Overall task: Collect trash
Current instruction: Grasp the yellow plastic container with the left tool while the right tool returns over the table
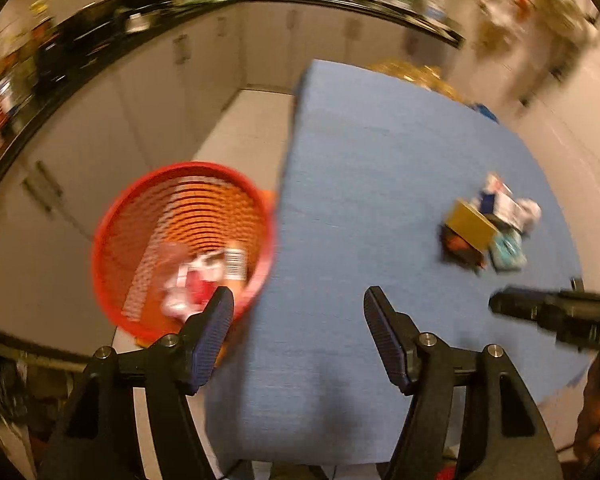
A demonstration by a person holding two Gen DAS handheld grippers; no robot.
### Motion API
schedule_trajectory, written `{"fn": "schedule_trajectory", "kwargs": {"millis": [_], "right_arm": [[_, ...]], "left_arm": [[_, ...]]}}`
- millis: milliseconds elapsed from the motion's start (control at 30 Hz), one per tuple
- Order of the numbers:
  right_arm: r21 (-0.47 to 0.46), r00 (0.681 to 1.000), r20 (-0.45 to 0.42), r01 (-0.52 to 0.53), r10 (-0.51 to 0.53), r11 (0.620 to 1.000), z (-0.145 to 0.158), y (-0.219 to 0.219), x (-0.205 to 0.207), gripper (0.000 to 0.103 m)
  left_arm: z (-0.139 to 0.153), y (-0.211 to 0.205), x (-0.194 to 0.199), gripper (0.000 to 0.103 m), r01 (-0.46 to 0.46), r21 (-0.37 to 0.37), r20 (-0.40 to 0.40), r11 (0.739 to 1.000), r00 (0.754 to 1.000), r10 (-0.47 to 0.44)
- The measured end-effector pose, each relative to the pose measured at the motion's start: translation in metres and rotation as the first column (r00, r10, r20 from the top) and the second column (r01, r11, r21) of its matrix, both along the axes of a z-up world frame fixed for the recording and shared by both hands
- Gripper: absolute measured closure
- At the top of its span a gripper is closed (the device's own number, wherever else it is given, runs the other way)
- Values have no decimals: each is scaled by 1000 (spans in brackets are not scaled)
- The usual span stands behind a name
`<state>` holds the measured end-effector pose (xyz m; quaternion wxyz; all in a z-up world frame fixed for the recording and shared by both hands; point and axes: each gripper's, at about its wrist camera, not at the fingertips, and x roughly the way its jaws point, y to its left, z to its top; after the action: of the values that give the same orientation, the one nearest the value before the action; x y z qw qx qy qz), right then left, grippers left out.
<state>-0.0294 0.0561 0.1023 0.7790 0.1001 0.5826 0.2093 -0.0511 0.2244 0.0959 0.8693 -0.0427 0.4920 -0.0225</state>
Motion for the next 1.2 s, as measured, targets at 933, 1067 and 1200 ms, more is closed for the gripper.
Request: {"fn": "schedule_trajectory", "kwargs": {"millis": [933,1067,1200], "right_arm": [[94,927,-36,374,-372,923,-3,-186,-5,58],[92,918,-34,397,-396,913,-3,-200,-3,57],[82,910,-31,414,-413,907,-2,-211,-3,57]], "left_arm": [[0,-165,75,19,361,35,-1,932,932,-361],[-15,-185,95,19,427,114,-41,897,904,-425],[-36,-203,111,19,485,217,-105,847,874,-474]]}}
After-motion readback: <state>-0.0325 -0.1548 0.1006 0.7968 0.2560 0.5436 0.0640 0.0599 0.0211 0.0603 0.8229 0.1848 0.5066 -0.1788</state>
